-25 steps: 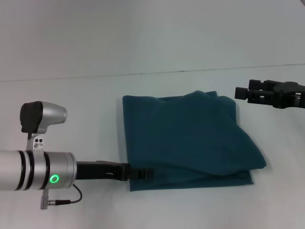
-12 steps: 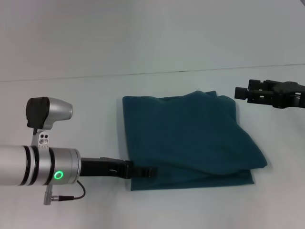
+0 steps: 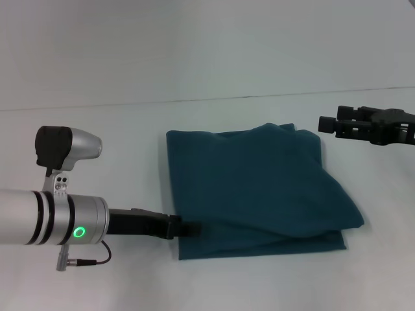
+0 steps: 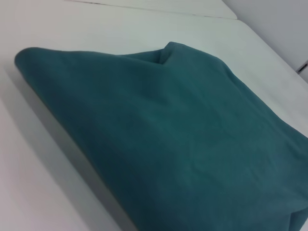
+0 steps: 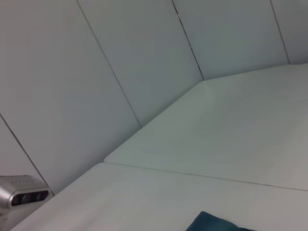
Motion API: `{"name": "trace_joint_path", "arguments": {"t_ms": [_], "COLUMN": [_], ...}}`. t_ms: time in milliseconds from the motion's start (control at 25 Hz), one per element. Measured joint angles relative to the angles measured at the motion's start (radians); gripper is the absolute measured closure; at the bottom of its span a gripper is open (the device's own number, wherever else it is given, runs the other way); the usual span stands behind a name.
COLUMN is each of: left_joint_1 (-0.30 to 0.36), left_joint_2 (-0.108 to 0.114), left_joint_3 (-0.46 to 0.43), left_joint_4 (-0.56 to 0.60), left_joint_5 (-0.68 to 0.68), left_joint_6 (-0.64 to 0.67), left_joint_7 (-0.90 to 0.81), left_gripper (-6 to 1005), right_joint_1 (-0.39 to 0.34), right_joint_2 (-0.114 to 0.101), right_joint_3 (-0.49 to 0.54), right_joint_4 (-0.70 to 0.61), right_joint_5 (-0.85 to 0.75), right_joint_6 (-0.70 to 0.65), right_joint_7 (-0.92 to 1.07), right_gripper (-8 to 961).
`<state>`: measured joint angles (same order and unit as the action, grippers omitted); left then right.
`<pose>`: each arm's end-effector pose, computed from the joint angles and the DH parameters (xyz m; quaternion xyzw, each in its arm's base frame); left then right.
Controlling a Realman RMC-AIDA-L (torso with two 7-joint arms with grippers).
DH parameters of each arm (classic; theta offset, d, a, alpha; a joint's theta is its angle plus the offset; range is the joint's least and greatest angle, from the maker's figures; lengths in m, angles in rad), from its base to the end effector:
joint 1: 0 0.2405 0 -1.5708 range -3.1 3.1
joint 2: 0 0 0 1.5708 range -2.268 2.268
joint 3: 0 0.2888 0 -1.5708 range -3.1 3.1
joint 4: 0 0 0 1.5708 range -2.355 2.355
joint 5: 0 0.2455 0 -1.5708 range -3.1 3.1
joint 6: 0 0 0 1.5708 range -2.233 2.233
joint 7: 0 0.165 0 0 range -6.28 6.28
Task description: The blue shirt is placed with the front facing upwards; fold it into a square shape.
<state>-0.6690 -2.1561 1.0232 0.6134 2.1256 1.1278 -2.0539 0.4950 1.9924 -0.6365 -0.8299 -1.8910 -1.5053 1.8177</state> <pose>-0.2639 0.4210 -0.1259 -0.8846 -0.4406 -0.1021 0.1136 0.3094 0.4140 0.0642 -0.8642 0.3557 0.2862 0.2115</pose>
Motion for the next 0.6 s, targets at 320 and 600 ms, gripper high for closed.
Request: {"name": "trace_joint_path", "arguments": {"t_ms": [320, 600], "left_joint_1": [-0.007, -0.009], "left_joint_2": [0.0, 0.002], "left_joint_3": [0.001, 0.002], "left_joint_4": [0.0, 0.0], "left_joint_5": [0.0, 0.0], "left_joint_6": [0.0, 0.0], "left_joint_7": [-0.002, -0.004], "left_gripper": [636, 858], "right_joint_1": [0.004, 0.005], "right_joint_2": [0.0, 0.001], "right_joint_3": [0.0, 0.0], "right_joint_4": [0.0, 0.0], "right_joint_5": [0.003, 0.002], "right_joint_6": [0.005, 0.01], "right_joint_7": [-0.001, -0.007], "right_gripper": [33, 34]}}
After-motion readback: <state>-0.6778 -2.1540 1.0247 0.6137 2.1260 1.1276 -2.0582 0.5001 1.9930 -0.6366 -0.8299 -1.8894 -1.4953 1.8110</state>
